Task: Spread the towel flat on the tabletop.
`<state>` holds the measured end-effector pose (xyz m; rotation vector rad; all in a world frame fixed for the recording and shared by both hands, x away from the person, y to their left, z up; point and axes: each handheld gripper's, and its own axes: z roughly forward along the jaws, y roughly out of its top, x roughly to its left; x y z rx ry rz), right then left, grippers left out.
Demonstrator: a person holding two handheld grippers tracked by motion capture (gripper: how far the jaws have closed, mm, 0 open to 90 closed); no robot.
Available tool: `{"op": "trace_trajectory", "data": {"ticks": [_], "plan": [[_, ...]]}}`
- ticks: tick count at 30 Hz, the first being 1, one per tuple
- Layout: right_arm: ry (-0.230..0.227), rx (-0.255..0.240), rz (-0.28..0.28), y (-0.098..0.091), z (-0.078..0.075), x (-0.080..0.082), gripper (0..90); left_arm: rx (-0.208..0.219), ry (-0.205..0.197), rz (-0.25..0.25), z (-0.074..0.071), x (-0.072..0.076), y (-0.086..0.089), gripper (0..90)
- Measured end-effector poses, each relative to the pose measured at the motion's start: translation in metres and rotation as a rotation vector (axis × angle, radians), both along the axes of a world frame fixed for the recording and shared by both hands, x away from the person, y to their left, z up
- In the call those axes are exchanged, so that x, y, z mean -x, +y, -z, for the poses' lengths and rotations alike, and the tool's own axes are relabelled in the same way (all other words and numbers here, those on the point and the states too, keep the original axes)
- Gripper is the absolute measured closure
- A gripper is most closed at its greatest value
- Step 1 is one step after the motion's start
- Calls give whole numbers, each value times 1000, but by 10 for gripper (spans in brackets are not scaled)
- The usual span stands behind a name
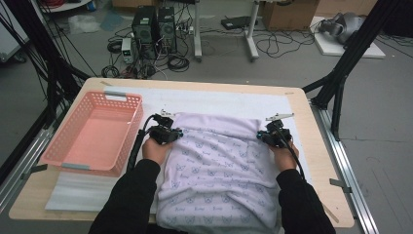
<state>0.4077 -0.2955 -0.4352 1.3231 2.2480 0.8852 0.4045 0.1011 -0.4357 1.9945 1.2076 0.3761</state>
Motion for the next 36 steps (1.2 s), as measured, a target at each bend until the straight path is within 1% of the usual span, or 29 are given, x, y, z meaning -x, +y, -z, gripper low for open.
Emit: {"op": "trace_trajectory", "data": {"ticks": [1, 2, 3, 4, 7, 8, 9, 10, 11, 13, 14, 15, 16, 17, 18, 20, 21, 23, 26, 27, 28, 29, 30, 31, 32, 33, 34, 35, 36], "plan": [[-9, 3, -1, -3, -2, 5, 864, 4, -2, 4, -1, 2, 0, 841], [-17, -7, -3, -5, -4, 9, 864, 10, -1, 7, -1, 5, 1, 841], [-7, -19, -4, -8, -4, 12, 863, 14, 1, 13, -1, 8, 2, 841], [1, -23, -4, -9, -5, 16, 863, 27, 8, 16, -1, 11, 2, 840], [19, -37, -19, -14, -2, 27, 861, 34, 25, 34, 0, 17, 6, 837], [30, -39, -27, -14, -1, 30, 857, 28, 28, 44, -1, 19, 6, 837], [40, -42, -34, -14, 1, 32, 854, 34, 18, 44, -2, 21, 6, 837], [51, -50, -34, -14, 2, 34, 847, 37, 22, 44, -3, 22, 6, 837], [53, -61, -26, -15, 2, 35, 818, 37, 21, 46, -3, 24, 6, 837], [54, -87, -6, -18, 0, 34, 730, 36, 23, 51, -3, 25, 6, 836], [42, -100, 10, -21, -2, 33, 694, 37, 20, 53, -2, 26, 7, 836], [21, -110, 25, -24, -4, 30, 686, 37, 23, 54, -2, 27, 8, 835], [13, -135, 53, -28, -7, 27, 649, 41, 22, 54, -1, 27, 8, 834], [1, -146, 73, -30, -8, 24, 624, 44, 25, 52, -1, 27, 9, 833], [-17, -147, 99, -32, -11, 20, 614, 49, 23, 50, -1, 27, 9, 832], [-56, -166, 145, -37, -16, 11, 587, 50, 25, 54, -1, 28, 9, 831], [-70, -175, 175, -40, -18, 6, 578, 50, 24, 57, -1, 29, 9, 830], [-91, -186, 212, -41, -22, -5, 575, 51, 23, 58, 0, 29, 9, 829], [-77, -141, 208, -36, -20, -23, 574, 50, 25, 57, 1, 29, 9, 827], [-69, -136, 204, -33, -18, -29, 573, 52, 23, 56, 2, 29, 9, 826], [-53, -147, 196, -29, -15, -33, 570, 52, 23, 55, 2, 29, 9, 825], [-40, -142, 188, -25, -12, -37, 569, 55, 22, 53, 2, 29, 9, 823], [-39, -126, 173, -20, -9, -40, 569, 57, 21, 49, 2, 29, 9, 822], [-28, -111, 159, -15, -4, -42, 569, 56, 21, 48, 2, 29, 9, 821], [-4, -101, 152, -11, 0, -44, 573, 56, 21, 48, 2, 29, 9, 820], [10, -91, 141, -8, 4, -46, 593, 55, 19, 50, 2, 29, 9, 819], [19, -102, 138, -7, 6, -46, 648, 55, 19, 50, 2, 29, 9, 818], [23, -119, 132, -7, 6, -46, 757, 55, 17, 49, 2, 30, 9, 817], [28, -125, 102, -5, 5, -45, 852, 53, 16, 52, 2, 30, 10, 817]]}}
